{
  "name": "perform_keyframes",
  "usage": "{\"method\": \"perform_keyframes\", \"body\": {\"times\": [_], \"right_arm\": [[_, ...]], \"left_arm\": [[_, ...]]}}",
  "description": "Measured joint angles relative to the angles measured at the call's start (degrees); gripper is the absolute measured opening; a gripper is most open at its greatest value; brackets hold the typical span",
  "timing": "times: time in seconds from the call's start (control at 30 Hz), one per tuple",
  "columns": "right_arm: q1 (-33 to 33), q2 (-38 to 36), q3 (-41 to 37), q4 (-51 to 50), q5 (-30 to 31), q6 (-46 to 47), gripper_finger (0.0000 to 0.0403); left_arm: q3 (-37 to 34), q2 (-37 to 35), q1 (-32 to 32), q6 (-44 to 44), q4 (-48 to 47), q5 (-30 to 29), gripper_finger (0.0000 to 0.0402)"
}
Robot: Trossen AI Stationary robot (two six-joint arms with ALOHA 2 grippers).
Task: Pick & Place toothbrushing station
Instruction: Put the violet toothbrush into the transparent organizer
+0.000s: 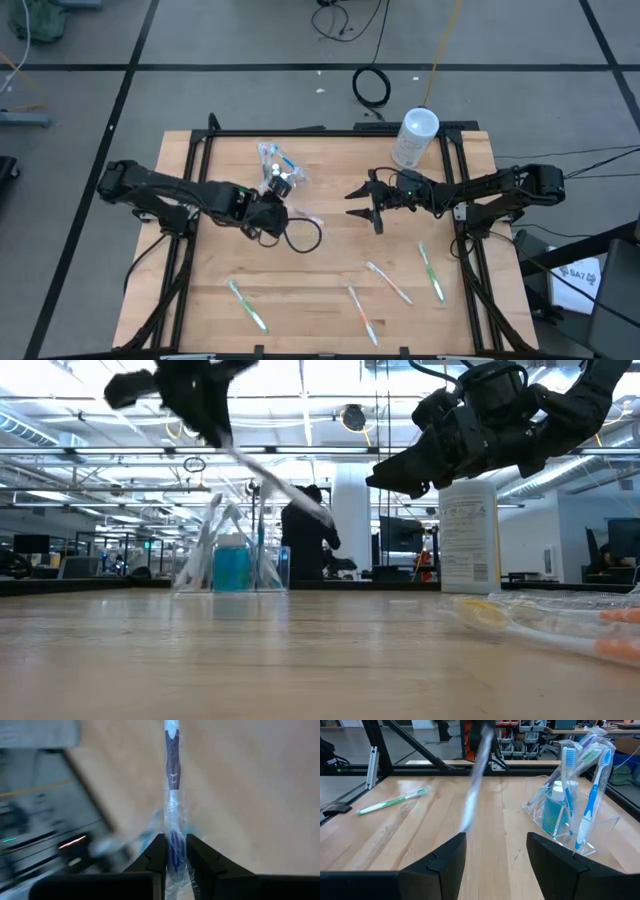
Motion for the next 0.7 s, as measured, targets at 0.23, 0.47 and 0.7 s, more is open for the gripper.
{"method": "perform_keyframes", "body": {"times": [0.23, 0.47, 0.7], "right_arm": [[0.0, 0.0, 0.0, -0.1, 0.0, -0.02, 0.0201], [0.0, 0.0, 0.0, -0.01, 0.0, -0.02, 0.0201], [0.0, 0.0, 0.0, 0.02, 0.0, -0.02, 0.0201]], "left_arm": [[9.68, -0.01, 0.76, 15.8, -11.6, -15.12, 0.0052], [12.46, 0.03, 2.59, 31.04, -12.75, -29.49, 0.0058], [12.82, -0.02, 7.77, 41.05, -11.03, -35.05, 0.0057]]}}
